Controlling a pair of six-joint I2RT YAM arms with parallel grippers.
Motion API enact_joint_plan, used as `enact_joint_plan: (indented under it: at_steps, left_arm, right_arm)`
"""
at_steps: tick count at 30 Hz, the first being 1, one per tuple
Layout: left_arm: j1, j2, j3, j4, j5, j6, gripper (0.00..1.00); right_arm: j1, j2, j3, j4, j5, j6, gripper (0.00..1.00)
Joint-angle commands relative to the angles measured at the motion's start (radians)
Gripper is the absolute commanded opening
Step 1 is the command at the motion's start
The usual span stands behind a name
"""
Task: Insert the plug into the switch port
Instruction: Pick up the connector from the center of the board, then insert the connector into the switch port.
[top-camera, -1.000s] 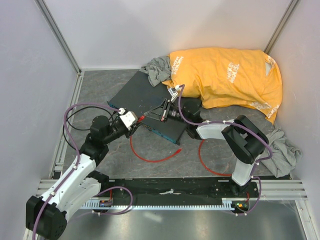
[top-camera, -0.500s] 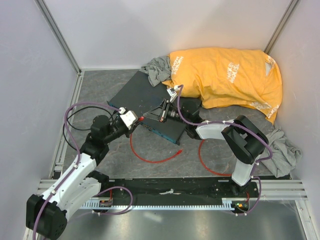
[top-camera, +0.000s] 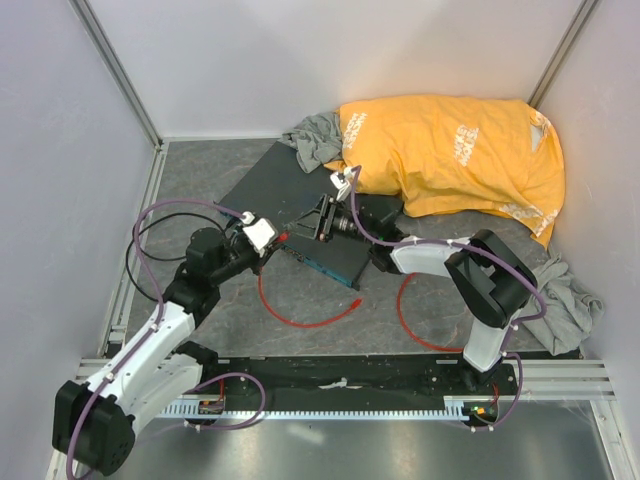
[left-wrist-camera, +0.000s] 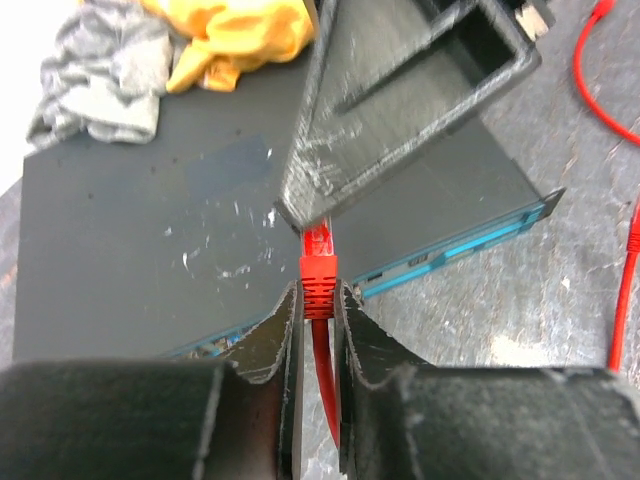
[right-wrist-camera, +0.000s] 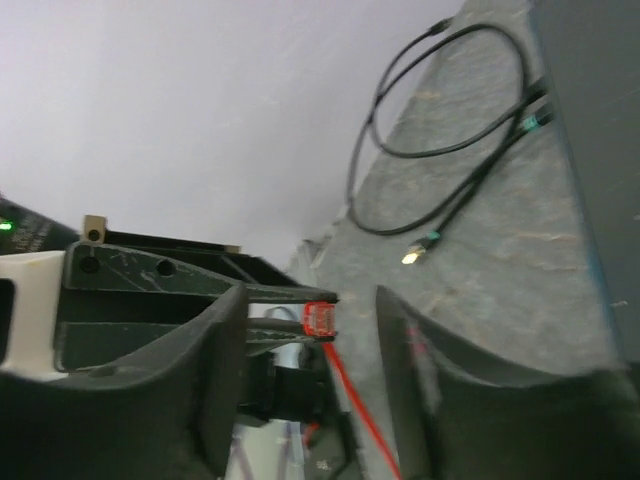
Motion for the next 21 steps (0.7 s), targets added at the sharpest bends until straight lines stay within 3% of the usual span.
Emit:
enact_joint_plan:
  at_steps: [1, 6, 9, 15, 21]
  left_arm:
    - [0.005, 0.045, 0.058, -0.055, -0.08, 0.007, 0.01]
    - [0.091, 0.131, 0.092, -0.089, -0.106, -0.007, 0.02]
    - [0.192, 0.2, 0.12, -0.127, -0.059, -0.013, 0.02]
    - [0.434, 0.312, 0.155, -0.107, 0.049, -0.027, 0.02]
    - [0.542, 0.454, 0.164, 0.005, 0.069, 0.008, 0.02]
  right_arm:
    - [-0.08, -0.031, 0.116, -0.242, -0.003, -0.184, 0.69]
    - [-0.188, -0.052, 0.235, -0.542, 0.092, -0.513, 0.91]
    - [-0.224, -0.023, 0.306, -0.706, 0.146, -0.65, 0.97]
    - [-0.284, 0.046, 0.383, -0.737, 0.161, -0.75, 0.98]
    - [-0.291, 0.091, 0.412, -0.729, 0.172, -0.829, 0.98]
